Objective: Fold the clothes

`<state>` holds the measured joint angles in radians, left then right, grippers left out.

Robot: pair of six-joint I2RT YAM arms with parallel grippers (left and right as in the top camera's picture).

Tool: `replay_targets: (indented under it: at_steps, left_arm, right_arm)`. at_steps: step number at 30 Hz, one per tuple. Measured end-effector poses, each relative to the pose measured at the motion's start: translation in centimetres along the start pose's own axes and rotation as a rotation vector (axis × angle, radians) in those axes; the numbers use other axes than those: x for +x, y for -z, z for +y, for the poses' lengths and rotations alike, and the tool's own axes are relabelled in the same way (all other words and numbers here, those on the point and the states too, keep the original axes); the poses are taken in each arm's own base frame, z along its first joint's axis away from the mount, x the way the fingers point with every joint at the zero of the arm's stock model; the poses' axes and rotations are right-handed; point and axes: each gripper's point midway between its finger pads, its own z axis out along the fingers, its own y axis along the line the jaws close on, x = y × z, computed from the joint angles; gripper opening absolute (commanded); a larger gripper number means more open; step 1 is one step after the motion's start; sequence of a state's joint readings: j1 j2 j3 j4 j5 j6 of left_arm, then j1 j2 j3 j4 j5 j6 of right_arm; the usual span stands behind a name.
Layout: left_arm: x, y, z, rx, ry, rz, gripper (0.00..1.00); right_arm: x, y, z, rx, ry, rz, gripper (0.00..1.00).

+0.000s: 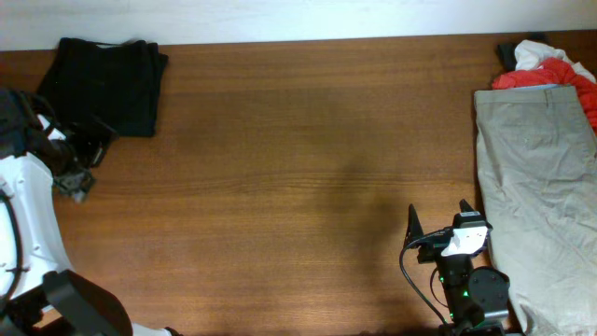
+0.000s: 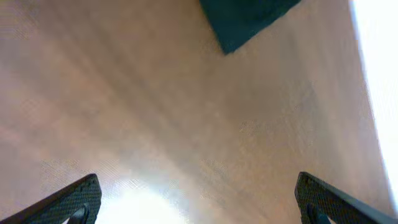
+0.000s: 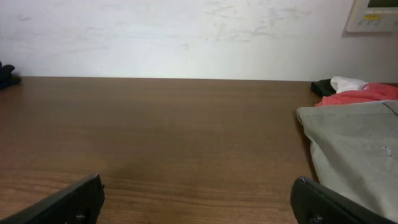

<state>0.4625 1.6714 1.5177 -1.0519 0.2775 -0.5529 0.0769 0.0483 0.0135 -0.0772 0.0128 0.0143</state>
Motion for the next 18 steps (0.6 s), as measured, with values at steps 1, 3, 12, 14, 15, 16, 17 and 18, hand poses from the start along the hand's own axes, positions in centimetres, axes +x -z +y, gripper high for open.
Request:
replay_targets:
  at_steps: [1,3,12,14,15,16,17,18]
  left_arm:
    - [0.4,0.2,0.2,-0.034,-0.025,-0.021,0.99]
    - [1.6,0.8,0.1,-0.11,-0.164,-0.101,0.99]
    - [15.1,3.3,0.9,0.108,-0.68,-0.515,0.99]
    - [15.0,5.0,1.5,0.158,-0.66,-0.615,0.99]
    - [15.1,5.4,2.0,0.175,-0.652,-0.653,0.99]
    - [15.4,5.4,3.1,0.18,-0.645,-0.687,0.99]
    - [15.4,5.2,3.5,0.191,-0.643,-0.714,0.99]
    - [15.4,5.1,3.8,0.205,-0.64,-0.744,0.99]
  right_arm:
    - [0.0,0.0,0.0,0.0,0.0,0.002,0.99]
    - [0.1,0.0,0.1,-0.004,0.0,0.002,0.98]
    - [0.1,0.0,0.1,-0.008,0.0,0.006,0.99]
    - [0.1,0.0,0.1,-0.008,0.0,0.006,0.99]
    - [0.1,0.0,0.1,-0.008,0.0,0.006,0.99]
    - [0.1,0.0,0.1,-0.008,0.0,0.006,0.99]
    - [0.1,0.0,0.1,-0.008,0.0,0.005,0.99]
    - [0.1,0.0,0.1,-0.007,0.0,0.005,0.99]
